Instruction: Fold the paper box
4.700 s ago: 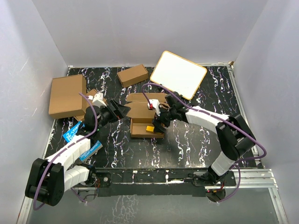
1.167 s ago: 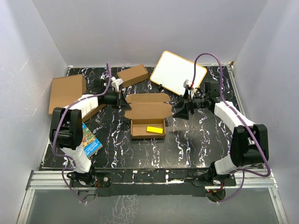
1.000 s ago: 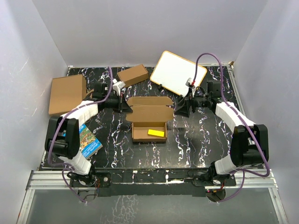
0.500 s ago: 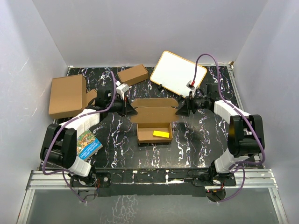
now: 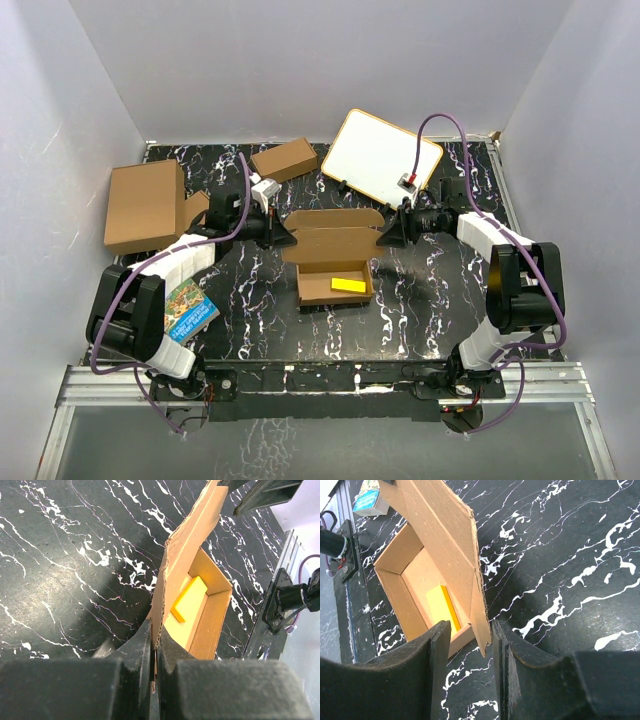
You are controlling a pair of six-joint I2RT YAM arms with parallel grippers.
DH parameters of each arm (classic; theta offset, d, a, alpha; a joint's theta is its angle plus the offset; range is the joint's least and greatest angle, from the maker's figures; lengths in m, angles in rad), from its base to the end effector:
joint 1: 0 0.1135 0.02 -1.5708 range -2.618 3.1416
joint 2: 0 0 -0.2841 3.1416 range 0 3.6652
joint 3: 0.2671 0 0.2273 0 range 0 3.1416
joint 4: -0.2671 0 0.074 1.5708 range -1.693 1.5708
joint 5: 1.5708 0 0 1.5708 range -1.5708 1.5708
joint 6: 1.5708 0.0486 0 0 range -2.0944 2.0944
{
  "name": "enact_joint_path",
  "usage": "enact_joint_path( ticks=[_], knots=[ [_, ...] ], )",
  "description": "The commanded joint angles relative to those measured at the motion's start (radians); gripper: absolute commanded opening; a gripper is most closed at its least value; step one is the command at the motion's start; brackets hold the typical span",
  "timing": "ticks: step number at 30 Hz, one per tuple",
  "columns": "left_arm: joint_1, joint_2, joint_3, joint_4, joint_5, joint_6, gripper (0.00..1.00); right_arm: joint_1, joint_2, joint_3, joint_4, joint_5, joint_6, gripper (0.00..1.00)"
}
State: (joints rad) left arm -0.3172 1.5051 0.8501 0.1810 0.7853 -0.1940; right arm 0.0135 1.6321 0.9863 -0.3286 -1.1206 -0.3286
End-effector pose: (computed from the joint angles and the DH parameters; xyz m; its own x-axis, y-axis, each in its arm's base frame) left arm 0.2821 -0.1288 0.2615 -0.5833 0.0480 -0.8108 0.7193 0.4942 -0.4882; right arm 0.3014 0.0478 0.2343 -0.6179 -0.1488 -0.7720 -0.7511 0.4018 0.5238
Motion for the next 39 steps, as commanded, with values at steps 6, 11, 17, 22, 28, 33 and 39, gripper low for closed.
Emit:
enact_joint_path(
  ticks=[6, 11, 17, 22, 28, 33, 39],
  knots=[
    [-0.018, -0.033, -0.005, 0.018, 0.047, 0.022, 0.0, 0.007, -0.009, 0.056, -0.018, -0.062, -0.059, 0.33],
    [-0.02, -0.034, -0.002, 0.012, 0.033, 0.023, 0.0, 0.008, -0.013, 0.067, -0.047, -0.056, -0.097, 0.2],
    [-0.026, -0.044, 0.003, 0.024, -0.048, -0.015, 0.0, 0.01, -0.031, 0.074, -0.064, -0.03, -0.118, 0.08],
    [-0.033, -0.037, 0.026, 0.003, -0.087, -0.039, 0.08, 0.009, -0.069, 0.063, -0.035, 0.017, -0.101, 0.07],
    [-0.032, -0.038, 0.074, -0.119, -0.091, 0.029, 0.22, 0.009, -0.077, 0.064, -0.044, 0.03, -0.119, 0.08],
    [-0.032, -0.028, 0.115, -0.185, -0.064, 0.081, 0.23, 0.009, -0.077, 0.068, -0.056, 0.024, -0.13, 0.08],
    [-0.031, -0.011, 0.118, -0.181, -0.05, 0.084, 0.05, 0.009, -0.079, 0.068, -0.056, 0.023, -0.13, 0.08]
  ],
)
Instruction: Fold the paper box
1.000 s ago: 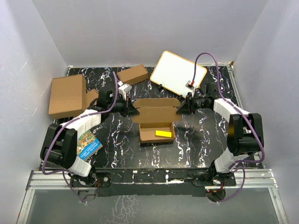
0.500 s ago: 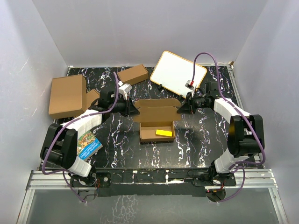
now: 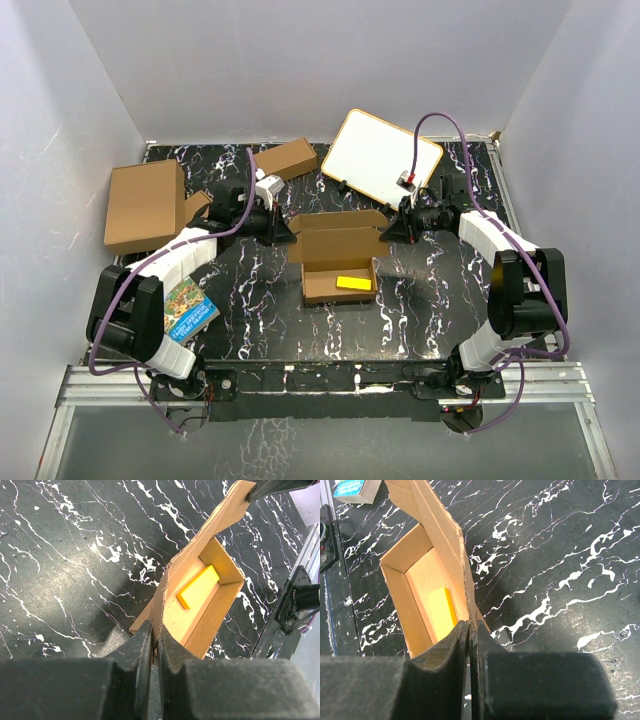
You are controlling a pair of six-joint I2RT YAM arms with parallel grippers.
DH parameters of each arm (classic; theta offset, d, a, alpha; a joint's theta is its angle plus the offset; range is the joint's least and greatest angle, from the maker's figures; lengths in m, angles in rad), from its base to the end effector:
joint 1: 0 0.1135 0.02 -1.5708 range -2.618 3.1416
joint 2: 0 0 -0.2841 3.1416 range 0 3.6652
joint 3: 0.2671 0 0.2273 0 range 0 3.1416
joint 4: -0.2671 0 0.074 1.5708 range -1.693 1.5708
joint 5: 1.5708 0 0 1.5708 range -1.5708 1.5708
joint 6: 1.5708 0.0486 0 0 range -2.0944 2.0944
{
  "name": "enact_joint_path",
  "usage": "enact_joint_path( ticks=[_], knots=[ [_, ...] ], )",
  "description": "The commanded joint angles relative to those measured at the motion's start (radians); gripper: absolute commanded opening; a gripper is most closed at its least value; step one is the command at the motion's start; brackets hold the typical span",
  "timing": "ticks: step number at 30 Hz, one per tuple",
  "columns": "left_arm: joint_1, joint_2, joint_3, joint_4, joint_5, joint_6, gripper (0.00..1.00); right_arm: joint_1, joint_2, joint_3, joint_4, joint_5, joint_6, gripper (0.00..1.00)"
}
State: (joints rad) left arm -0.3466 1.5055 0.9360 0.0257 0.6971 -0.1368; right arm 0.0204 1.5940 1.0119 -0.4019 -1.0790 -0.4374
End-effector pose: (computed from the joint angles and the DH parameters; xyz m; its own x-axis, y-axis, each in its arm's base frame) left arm 0.2844 -0.1359 0.2717 -0.5881 0.1012 -0.8025 0.7036 0.5535 -0.4458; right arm 0.2955 0.0489 0.2464 -0.5434 -0.2111 -0.8125 -0.8034 0.4115 0.4304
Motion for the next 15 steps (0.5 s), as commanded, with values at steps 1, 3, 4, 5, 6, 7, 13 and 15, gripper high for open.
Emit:
enact_joint_path(
  ticks=[1, 3, 4, 5, 6, 7, 13, 15],
  knots=[
    [-0.003, -0.011, 0.033, -0.026, 0.039, 0.026, 0.03, 0.003, -0.041, 0.042, 0.018, -0.019, -0.021, 0.08],
    [-0.002, -0.013, 0.031, -0.025, 0.038, 0.025, 0.0, 0.003, -0.04, 0.042, 0.017, -0.02, -0.02, 0.08],
    [-0.003, -0.016, 0.029, -0.021, 0.036, 0.023, 0.0, 0.003, -0.041, 0.042, 0.018, -0.02, -0.018, 0.08],
    [-0.002, -0.018, 0.026, -0.015, 0.033, 0.019, 0.0, 0.003, -0.041, 0.042, 0.019, -0.022, -0.016, 0.08],
    [-0.002, -0.019, 0.026, -0.012, 0.031, 0.016, 0.0, 0.003, -0.041, 0.043, 0.021, -0.022, -0.014, 0.08],
    [-0.002, -0.021, 0.025, -0.009, 0.027, 0.012, 0.0, 0.003, -0.042, 0.044, 0.021, -0.024, -0.012, 0.08],
    [-0.018, -0.049, 0.019, 0.012, -0.019, -0.009, 0.0, 0.003, -0.051, 0.036, 0.046, -0.014, 0.017, 0.08],
    [-0.03, -0.059, 0.016, 0.016, -0.05, -0.013, 0.0, 0.003, -0.057, 0.031, 0.059, -0.009, 0.031, 0.08]
  ],
)
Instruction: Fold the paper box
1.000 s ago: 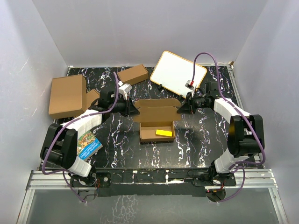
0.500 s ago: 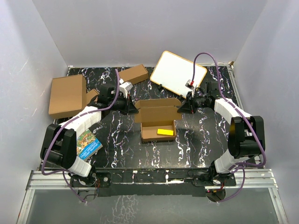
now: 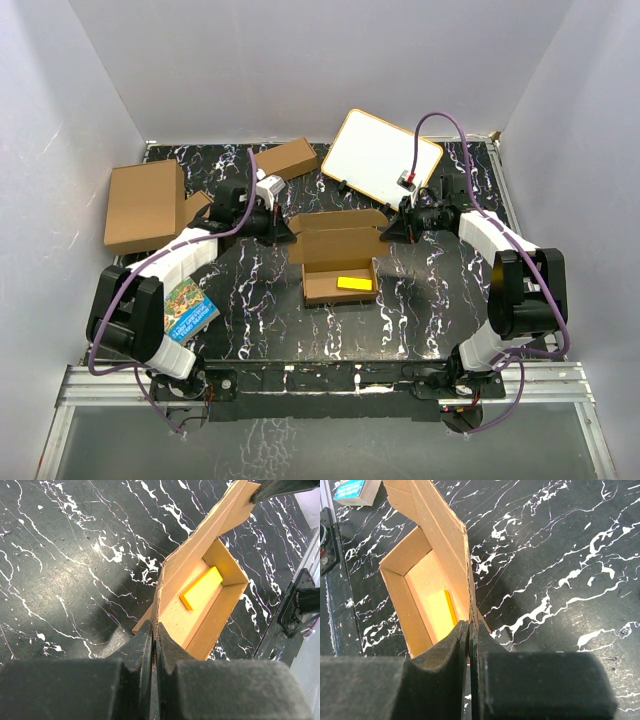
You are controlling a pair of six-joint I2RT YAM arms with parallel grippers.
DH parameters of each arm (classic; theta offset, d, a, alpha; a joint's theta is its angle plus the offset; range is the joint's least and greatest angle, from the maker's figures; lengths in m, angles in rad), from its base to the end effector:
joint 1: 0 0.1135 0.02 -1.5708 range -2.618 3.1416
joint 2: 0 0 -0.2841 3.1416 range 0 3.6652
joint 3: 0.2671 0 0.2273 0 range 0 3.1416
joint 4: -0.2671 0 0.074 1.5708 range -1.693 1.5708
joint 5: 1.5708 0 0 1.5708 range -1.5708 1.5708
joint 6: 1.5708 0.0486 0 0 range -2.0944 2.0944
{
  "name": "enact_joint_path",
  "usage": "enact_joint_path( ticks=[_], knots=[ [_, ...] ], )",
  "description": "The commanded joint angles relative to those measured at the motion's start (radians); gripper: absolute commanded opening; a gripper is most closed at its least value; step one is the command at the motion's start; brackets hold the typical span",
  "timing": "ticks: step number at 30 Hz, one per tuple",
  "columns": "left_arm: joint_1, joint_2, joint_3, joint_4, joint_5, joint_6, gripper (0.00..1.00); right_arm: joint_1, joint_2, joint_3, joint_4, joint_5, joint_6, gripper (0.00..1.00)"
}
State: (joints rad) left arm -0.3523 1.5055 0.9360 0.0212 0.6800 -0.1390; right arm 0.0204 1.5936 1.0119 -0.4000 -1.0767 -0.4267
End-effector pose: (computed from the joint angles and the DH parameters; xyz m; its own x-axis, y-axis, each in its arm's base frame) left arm 0.2840 -0.1370 0.2710 -0.5915 0.1027 -0.7998 0.6967 0.5643 -0.4428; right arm 0.2956 0.0488 0.2465 -0.5503 -0.2075 -0.8087 -0.7980 0.4155 0.4364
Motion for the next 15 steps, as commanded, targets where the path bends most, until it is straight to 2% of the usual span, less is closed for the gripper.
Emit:
enact_joint_path(
  ticks=[1, 9, 15],
  knots=[
    [-0.033, -0.064, 0.013, 0.023, -0.052, -0.012, 0.0, 0.003, -0.059, 0.028, 0.065, -0.006, 0.031, 0.08],
    [-0.103, -0.093, -0.02, 0.106, -0.226, -0.075, 0.0, 0.019, -0.091, -0.016, 0.203, 0.082, 0.15, 0.08],
    [-0.148, -0.102, -0.036, 0.186, -0.365, -0.113, 0.0, 0.113, -0.116, -0.013, 0.299, 0.242, 0.202, 0.08]
  ],
)
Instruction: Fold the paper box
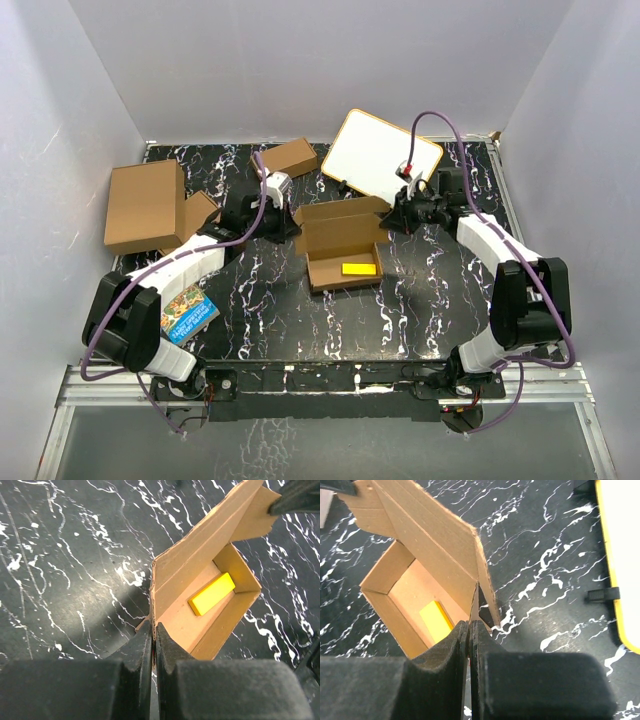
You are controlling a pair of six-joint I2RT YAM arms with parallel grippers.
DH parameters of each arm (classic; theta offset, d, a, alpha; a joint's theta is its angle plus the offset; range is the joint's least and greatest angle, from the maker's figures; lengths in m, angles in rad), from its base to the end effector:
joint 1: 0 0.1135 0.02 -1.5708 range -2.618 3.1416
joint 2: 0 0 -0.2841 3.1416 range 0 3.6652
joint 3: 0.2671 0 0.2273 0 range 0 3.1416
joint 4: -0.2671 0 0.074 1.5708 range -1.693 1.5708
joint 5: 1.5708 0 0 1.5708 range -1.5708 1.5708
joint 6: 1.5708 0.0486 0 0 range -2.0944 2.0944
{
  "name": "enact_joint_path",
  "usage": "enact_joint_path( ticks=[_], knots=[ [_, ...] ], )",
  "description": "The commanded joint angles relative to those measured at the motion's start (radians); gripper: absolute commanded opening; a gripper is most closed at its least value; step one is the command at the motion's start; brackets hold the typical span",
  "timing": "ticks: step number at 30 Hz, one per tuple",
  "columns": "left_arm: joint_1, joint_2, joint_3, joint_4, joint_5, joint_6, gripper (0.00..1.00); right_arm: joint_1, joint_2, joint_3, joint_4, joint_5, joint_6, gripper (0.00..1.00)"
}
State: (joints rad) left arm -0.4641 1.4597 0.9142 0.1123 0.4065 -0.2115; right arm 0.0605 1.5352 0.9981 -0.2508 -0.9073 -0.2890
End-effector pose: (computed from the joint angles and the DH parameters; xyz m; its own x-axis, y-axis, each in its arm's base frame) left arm 0.2728 -0.1581 0.2836 -0.5207 0.0450 -0.8526 0.6370 0.6854 -0.3528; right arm 0.2994 0.0565 0.2631 -0.5095 -0.2067 -0.8352 -0.7690 0.5448 0.3343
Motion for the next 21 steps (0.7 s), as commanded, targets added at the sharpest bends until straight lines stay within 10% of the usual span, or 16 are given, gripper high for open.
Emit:
enact_joint_path(
  ticks=[1, 21],
  knots=[
    [-0.041, -0.055, -0.02, 0.111, -0.115, -0.047, 0.0, 0.09, -0.063, 0.002, 0.168, 0.108, 0.075, 0.08],
    [-0.155, 0.065, 0.0, 0.264, -0.531, -0.08, 0.0, 0.284, -0.05, -0.111, 0.573, 0.608, 0.287, 0.08]
  ],
)
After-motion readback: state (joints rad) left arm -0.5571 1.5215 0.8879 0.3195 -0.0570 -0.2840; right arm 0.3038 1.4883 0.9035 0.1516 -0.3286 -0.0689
